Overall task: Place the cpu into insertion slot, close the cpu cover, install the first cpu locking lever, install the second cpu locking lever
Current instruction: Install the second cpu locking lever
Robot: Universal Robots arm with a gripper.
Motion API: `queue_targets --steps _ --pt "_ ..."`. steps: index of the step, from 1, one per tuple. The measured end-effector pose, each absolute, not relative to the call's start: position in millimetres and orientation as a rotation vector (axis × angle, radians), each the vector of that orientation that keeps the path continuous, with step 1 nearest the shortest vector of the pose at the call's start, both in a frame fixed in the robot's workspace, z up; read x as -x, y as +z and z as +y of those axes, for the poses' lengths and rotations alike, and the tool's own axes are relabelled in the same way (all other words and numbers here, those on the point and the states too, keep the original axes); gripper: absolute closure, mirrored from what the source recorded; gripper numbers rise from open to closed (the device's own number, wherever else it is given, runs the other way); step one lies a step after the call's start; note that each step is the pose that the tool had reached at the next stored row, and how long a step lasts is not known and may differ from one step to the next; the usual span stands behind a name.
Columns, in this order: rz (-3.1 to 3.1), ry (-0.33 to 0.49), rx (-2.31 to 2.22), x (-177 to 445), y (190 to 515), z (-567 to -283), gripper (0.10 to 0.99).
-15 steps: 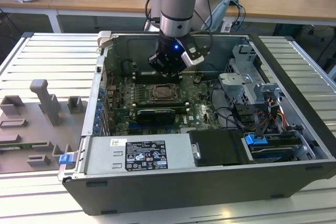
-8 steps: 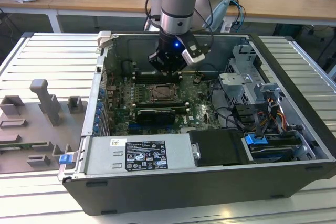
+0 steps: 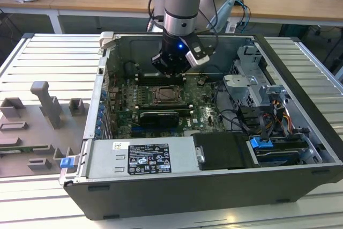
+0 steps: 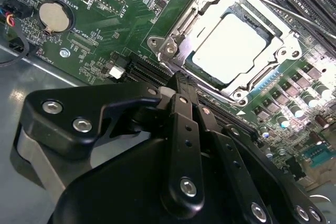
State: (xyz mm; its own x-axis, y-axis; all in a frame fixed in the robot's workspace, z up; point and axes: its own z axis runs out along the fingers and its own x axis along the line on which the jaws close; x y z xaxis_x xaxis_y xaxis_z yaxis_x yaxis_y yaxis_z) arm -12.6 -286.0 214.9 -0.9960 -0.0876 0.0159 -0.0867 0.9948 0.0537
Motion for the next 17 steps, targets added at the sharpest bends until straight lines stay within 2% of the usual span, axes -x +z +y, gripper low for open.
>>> queue_targets --steps 9,17 --pt "-3.119 -0.082 -0.136 12.6 215.7 -294.4 0.984" --pt "-3.119 -0.083 -0.136 13.2 237.3 -296.1 0.984"
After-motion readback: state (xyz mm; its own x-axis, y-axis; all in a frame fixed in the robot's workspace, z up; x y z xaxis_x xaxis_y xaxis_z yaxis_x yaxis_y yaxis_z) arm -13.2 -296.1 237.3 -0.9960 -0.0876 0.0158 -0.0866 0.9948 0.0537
